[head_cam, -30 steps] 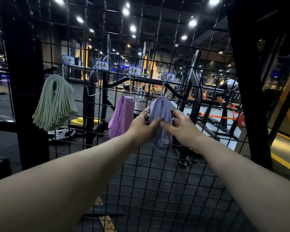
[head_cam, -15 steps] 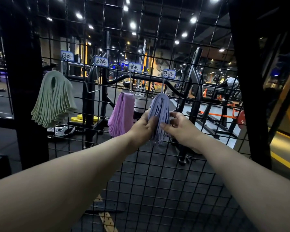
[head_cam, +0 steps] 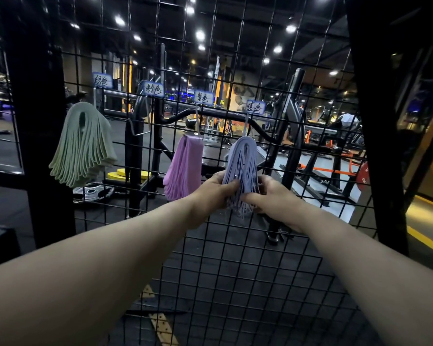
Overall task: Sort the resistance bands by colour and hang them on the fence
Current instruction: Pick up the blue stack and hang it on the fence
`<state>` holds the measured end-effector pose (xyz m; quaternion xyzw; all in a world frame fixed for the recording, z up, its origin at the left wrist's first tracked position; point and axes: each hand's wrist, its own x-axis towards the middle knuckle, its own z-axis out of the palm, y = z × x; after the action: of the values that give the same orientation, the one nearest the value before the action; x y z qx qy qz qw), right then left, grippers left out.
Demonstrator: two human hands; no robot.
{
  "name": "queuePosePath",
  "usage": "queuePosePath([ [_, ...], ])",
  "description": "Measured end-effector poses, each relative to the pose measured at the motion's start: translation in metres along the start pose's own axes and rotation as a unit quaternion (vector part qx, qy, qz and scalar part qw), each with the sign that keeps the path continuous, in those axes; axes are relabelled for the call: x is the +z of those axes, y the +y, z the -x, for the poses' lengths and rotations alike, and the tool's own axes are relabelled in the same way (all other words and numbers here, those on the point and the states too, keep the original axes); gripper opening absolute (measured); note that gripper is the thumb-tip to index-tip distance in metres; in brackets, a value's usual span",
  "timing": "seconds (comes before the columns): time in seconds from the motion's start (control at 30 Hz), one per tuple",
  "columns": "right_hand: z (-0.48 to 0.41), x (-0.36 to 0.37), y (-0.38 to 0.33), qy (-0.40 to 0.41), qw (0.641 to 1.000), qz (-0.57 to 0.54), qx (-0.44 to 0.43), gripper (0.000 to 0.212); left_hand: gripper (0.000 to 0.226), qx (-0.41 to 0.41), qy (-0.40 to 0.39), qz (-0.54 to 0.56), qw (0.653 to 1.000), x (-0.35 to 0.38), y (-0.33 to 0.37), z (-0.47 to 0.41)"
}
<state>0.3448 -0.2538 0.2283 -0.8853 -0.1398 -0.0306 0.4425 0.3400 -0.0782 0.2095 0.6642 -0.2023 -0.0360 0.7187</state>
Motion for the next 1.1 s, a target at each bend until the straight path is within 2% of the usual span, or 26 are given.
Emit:
queuePosePath([
  [0.1, -0.001, -0.001, 0.002, 0.003, 1.000, -0.002, 0.005, 0.049, 0.036, 0.001, -0.006, -0.002, 1.000, -0.001, 0.000, -0.001],
  [0.2, -0.002, -0.002, 0.004, 0.003, 1.000, -0.002, 0.005, 0.053, 0.046, 0.004, -0.004, -0.061, 0.998, -0.003, -0.001, -0.002],
  [0.43, -0.001, -0.004, 0.001, 0.005, 1.000, 0.010, 0.016, 0.052, 0.036, -0.024, 0.031, -0.098, 0.994, -0.002, 0.002, 0.000],
  [0.57, -0.001, 0.000, -0.003, 0.014, 1.000, 0.019, -0.004, 0.070, 0.019, -0.022, 0.016, -0.087, 0.996, 0.003, 0.006, 0.001],
  [0.63, -0.003, 0.001, -0.004, 0.033, 0.999, 0.022, -0.008, 0.064, 0.018, -0.019, 0.022, -0.094, 0.995, 0.003, 0.006, 0.000],
  [0.73, -0.005, 0.002, -0.007, 0.073, 0.997, 0.032, -0.010, 0.056, 0.032, -0.014, 0.038, -0.140, 0.989, 0.001, 0.001, -0.003],
  [0.87, -0.006, 0.005, -0.013, 0.136, 0.989, 0.044, -0.039, 0.076, 0.032, 0.008, 0.067, -0.173, 0.983, 0.002, 0.002, -0.005],
  [0.93, -0.005, 0.007, -0.018, 0.172, 0.981, 0.072, -0.050, 0.079, 0.035, 0.013, 0.079, -0.183, 0.980, 0.004, 0.003, -0.005],
  [1.03, -0.006, 0.009, -0.024, 0.213, 0.968, 0.115, -0.068, 0.068, 0.038, 0.022, 0.092, -0.243, 0.965, 0.008, 0.007, -0.005],
  [1.1, -0.006, 0.010, -0.027, 0.231, 0.958, 0.151, -0.080, 0.060, 0.023, 0.042, 0.111, -0.302, 0.946, 0.010, 0.010, -0.006],
])
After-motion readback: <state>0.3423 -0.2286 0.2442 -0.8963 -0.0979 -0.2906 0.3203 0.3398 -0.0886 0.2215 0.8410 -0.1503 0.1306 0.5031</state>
